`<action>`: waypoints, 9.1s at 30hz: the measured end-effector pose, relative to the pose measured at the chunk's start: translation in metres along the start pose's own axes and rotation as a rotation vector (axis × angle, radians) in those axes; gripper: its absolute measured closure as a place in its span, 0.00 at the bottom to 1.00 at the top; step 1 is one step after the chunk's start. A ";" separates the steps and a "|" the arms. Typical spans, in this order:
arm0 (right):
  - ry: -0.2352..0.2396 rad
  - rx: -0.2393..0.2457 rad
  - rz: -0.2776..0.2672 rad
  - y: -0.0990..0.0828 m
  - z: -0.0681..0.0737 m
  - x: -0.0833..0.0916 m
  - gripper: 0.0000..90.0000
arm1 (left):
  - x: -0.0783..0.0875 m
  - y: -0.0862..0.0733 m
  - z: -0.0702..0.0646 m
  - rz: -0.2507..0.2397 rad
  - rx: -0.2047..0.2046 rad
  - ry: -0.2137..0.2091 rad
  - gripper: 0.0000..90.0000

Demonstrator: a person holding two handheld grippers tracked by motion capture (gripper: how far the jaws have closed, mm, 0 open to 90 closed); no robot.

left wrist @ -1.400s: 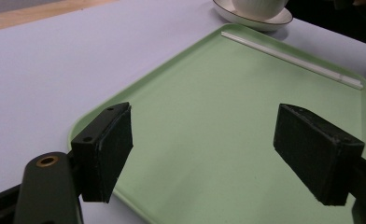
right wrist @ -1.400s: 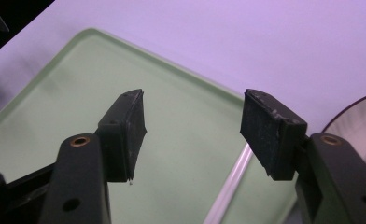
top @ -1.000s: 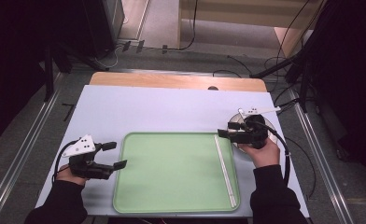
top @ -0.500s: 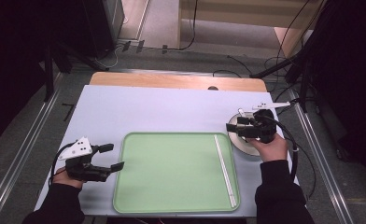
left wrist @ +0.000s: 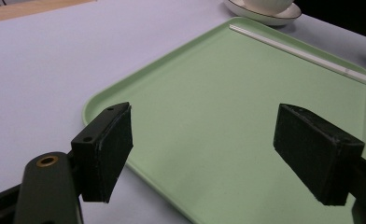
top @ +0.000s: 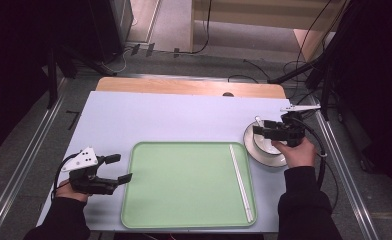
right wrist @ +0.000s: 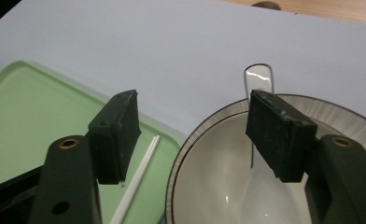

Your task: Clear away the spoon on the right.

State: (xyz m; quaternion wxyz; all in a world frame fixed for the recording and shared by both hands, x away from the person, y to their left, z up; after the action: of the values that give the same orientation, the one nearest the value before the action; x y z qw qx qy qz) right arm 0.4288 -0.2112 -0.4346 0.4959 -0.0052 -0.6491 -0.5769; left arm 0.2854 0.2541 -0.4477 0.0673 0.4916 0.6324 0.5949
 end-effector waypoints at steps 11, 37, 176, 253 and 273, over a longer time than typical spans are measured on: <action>-0.051 -0.040 0.015 0.004 -0.030 -0.010 0.56 | -0.001 -0.001 0.002 0.005 0.001 0.008 0.22; -0.065 -0.047 0.058 0.004 -0.042 -0.044 0.72 | 0.007 -0.005 0.003 -0.002 0.012 0.027 0.22; 0.221 0.089 0.016 0.001 0.123 -0.002 0.96 | 0.005 0.003 0.003 -0.023 0.002 0.017 0.22; 0.211 0.043 0.221 -0.070 0.122 -0.079 0.72 | -0.003 0.007 0.002 -0.011 -0.012 -0.003 0.22; 0.179 0.026 0.159 -0.056 0.105 -0.064 0.54 | -0.003 0.007 0.002 -0.012 -0.009 -0.006 0.22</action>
State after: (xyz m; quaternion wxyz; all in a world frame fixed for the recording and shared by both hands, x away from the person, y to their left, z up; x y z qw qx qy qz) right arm 0.3618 -0.1146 -0.5007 0.5961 0.0011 -0.6072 -0.5253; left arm 0.2920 0.2516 -0.4441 0.0750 0.4894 0.6324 0.5958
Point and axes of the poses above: each handheld gripper's, and its own axes: x roughly backward along the jaws, y roughly out of its top, z roughly to its left, the point moved 7 cm from there along -x, roughly forward along the jaws, and after that the axes turned 10 degrees about x, right-handed, at the moved point
